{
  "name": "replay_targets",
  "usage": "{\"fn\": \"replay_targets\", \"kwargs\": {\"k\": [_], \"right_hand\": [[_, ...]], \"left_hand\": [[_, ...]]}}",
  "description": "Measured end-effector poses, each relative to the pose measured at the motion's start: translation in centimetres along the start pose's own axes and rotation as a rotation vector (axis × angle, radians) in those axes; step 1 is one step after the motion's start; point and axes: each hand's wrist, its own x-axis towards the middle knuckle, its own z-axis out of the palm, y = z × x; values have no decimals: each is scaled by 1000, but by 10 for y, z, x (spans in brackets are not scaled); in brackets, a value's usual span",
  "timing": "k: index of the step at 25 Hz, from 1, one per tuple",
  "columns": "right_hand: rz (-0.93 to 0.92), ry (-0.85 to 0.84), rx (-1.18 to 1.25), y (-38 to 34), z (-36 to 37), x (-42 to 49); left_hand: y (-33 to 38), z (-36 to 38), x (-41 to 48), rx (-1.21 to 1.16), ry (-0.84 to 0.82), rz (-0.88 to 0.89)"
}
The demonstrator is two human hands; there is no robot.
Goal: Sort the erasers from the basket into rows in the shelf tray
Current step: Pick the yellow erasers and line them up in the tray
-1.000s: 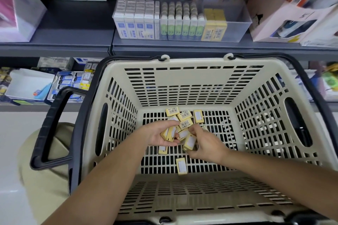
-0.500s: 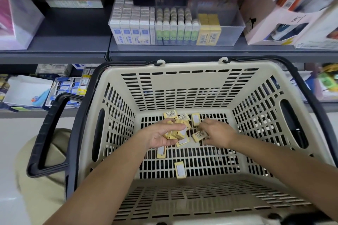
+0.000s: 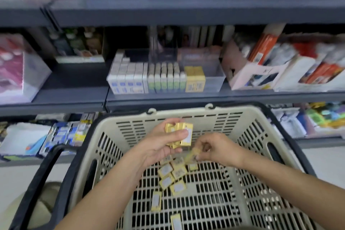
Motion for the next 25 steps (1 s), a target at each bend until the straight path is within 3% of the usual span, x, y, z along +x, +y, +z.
{"fn": "replay_targets", "kwargs": {"k": [4,8,10,12,15,20,25], "right_hand": [[-18,136,218,-22,-61,2],[-89,376,321,-34,-123,26],[-27,552,118,-30,-150,48],[97,632,-256,-25,-169,69],[188,462,-488,-16,-177,89],[205,185,-421,-7,-169,99],[129,133,-459,-3,-165,98]], "left_hand": [[55,16,13,115,-14,205],[88,24,42,102,120,335],[90,21,56,63,178,353],[84,15,63,25,215,334],[72,6,67,19,217,276],[65,3,70,87,176,256],[68,8,72,52,187,249]]}}
